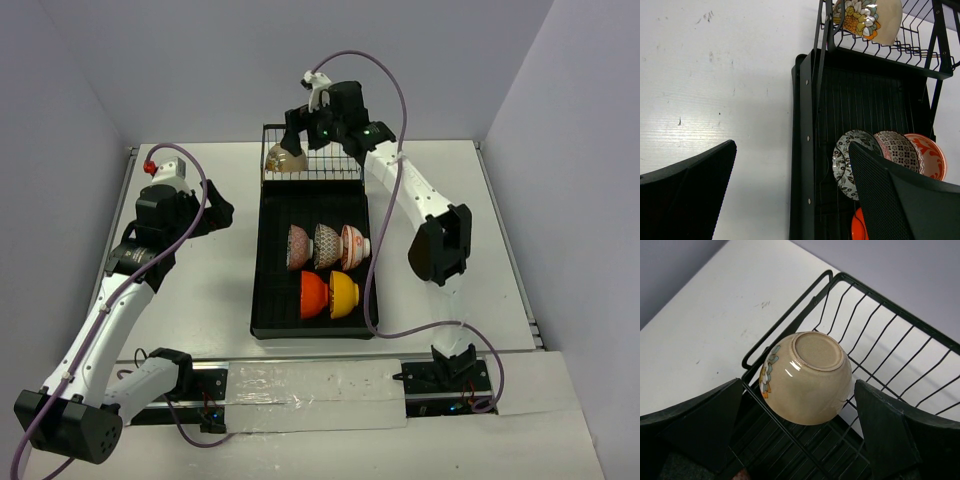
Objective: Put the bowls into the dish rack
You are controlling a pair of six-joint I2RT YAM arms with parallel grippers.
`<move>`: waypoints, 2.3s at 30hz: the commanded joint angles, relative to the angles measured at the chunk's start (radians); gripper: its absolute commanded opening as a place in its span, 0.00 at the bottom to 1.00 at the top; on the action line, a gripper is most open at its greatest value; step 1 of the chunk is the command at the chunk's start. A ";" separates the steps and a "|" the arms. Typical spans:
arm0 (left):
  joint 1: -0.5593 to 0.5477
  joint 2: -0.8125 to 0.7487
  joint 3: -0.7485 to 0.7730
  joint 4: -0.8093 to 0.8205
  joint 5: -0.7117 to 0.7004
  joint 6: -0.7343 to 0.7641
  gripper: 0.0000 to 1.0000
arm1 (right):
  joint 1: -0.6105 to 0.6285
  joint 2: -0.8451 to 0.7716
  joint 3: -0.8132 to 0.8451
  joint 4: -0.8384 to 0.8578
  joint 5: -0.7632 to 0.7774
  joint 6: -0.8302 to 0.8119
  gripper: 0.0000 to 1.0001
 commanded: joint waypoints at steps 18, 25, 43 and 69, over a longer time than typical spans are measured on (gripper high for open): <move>0.009 -0.020 0.013 0.058 0.015 0.012 0.99 | 0.077 -0.541 -0.361 -0.111 0.398 0.068 1.00; 0.007 -0.013 0.010 0.063 0.005 0.016 0.99 | 0.127 -0.874 -0.717 -0.123 0.461 0.176 1.00; -0.016 -0.020 -0.009 0.089 0.030 0.050 0.99 | 0.166 -1.350 -1.219 -0.152 0.625 0.303 1.00; -0.026 0.036 -0.009 0.116 0.331 0.105 0.99 | 0.169 -1.266 -1.210 -0.198 0.677 0.364 1.00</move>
